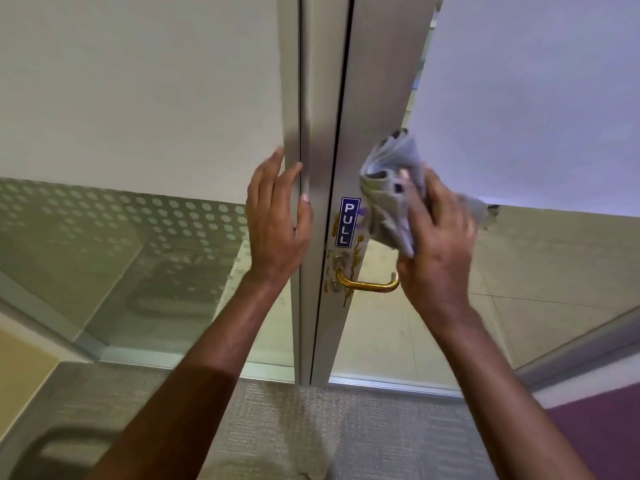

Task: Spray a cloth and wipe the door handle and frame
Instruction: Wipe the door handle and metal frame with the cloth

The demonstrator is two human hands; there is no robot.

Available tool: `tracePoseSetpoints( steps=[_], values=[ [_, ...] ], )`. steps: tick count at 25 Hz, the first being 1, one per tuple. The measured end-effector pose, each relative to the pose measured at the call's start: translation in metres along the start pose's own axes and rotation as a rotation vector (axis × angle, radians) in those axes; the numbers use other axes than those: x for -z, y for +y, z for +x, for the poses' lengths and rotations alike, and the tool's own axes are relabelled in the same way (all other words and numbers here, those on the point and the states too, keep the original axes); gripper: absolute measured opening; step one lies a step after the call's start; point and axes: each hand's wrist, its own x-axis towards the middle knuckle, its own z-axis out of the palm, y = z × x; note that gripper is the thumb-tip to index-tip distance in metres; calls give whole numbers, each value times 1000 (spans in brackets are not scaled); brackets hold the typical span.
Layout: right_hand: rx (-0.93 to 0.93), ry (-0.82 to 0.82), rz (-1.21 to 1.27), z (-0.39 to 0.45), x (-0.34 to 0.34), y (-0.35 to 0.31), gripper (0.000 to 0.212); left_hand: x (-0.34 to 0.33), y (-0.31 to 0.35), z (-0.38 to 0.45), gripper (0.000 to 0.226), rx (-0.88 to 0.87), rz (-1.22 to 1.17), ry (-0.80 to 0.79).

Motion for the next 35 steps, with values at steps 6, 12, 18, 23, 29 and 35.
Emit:
tracePoseSetpoints(
  steps=[6,12,18,23,29,35],
  values=[
    [175,-188,-435,11,-86,13,97,-27,-9,32,49,-268,114,5],
    [315,-223,-431,1,-98,28,83,-49,-21,38,54,-283,181,-8],
    [473,-511,-523,-32,-120,46,88,-62,-31,41,54,-316,213,33],
    [447,-267,-466,-8,-105,47,83,-68,-35,42,57,-328,194,49],
    [297,-29,-402,20,-106,33,76,-73,-39,41,58,-309,147,85],
    [434,-444,-471,-29,-124,37,83,-73,-40,41,58,-321,144,107]
  ],
)
